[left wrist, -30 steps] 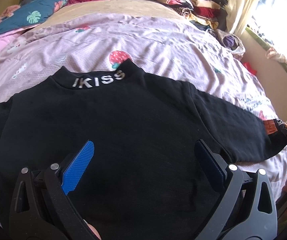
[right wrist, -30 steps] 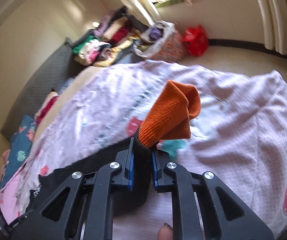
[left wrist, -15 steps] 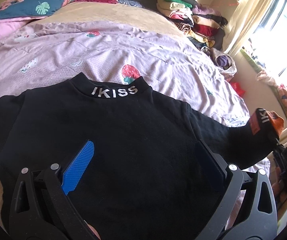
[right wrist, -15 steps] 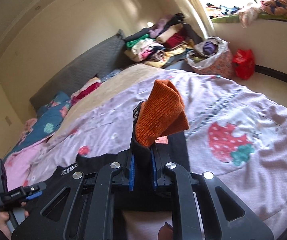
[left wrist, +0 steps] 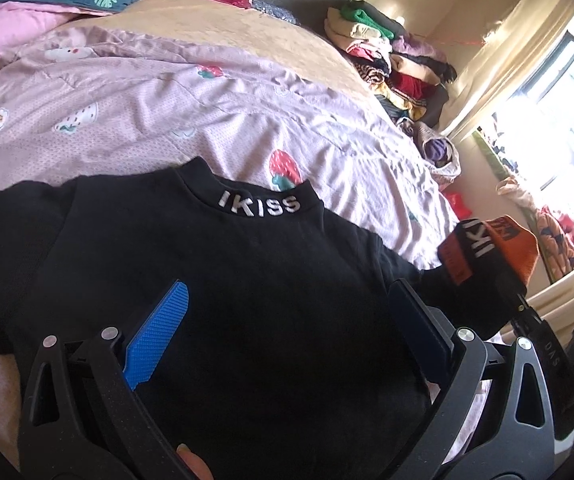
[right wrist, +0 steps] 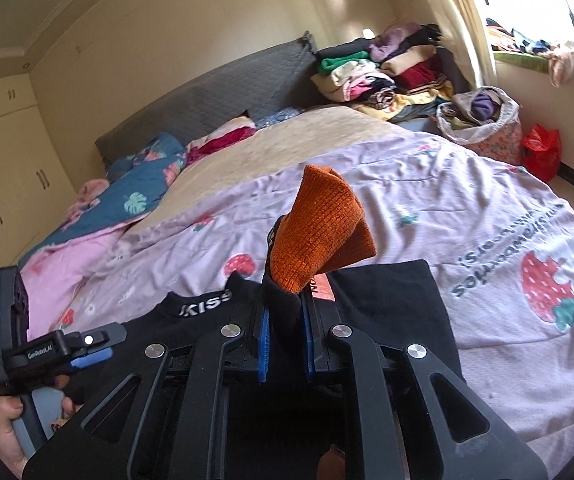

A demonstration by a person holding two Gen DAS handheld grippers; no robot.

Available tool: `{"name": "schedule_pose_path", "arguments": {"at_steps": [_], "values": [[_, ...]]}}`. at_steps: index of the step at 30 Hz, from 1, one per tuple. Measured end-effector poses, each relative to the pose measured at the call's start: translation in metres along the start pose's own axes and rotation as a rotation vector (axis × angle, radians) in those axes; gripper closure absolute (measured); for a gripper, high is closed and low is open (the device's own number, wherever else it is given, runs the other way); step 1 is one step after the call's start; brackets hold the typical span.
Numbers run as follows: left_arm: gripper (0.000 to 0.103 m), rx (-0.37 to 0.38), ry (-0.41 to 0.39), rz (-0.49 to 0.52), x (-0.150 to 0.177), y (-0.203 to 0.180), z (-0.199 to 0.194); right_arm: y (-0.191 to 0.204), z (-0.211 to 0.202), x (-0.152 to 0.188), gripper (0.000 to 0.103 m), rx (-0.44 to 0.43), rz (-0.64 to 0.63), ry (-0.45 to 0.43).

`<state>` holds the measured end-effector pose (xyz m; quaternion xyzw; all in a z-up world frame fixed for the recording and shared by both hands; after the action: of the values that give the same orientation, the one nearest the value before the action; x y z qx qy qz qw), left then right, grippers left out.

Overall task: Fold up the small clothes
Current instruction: 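Lift the sleeve and carry it across the shirt body toward the left gripper, then grasp the orange cuff with the left gripper while the right gripper releases it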

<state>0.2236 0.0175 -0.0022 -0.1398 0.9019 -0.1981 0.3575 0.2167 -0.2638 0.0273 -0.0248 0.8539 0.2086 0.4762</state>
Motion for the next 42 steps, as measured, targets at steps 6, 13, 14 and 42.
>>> {"name": "schedule_pose_path", "arguments": {"at_steps": [6, 13, 14, 42], "values": [[0.009, 0.054, -0.001, -0.033, -0.013, 0.014, -0.006, 0.034, 0.014, 0.005, 0.091, -0.012, -0.053, 0.032], [0.009, 0.121, 0.030, -0.089, -0.013, 0.033, 0.000, 0.063, 0.037, 0.028, 0.091, -0.022, -0.125, 0.098], [0.009, 0.128, 0.034, -0.095, -0.012, 0.035, 0.001, 0.067, 0.041, 0.033, 0.091, -0.024, -0.133, 0.109], [0.010, 0.234, 0.192, -0.253, 0.026, 0.072, 0.035, 0.089, 0.029, 0.102, 0.037, -0.185, -0.105, 0.228]]}}
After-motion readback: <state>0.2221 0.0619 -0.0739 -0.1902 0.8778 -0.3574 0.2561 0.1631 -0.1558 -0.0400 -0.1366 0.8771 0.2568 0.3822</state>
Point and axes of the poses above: each gripper's, at about its wrist camera, not at the fingertips, and z roughly the way its jaws point, y to its left, x to its underside, the point moved 3 cm from there along z, roughly the way its jaws point, and after that the axes turned 4 degrees about -y, right-handed, at the moved point
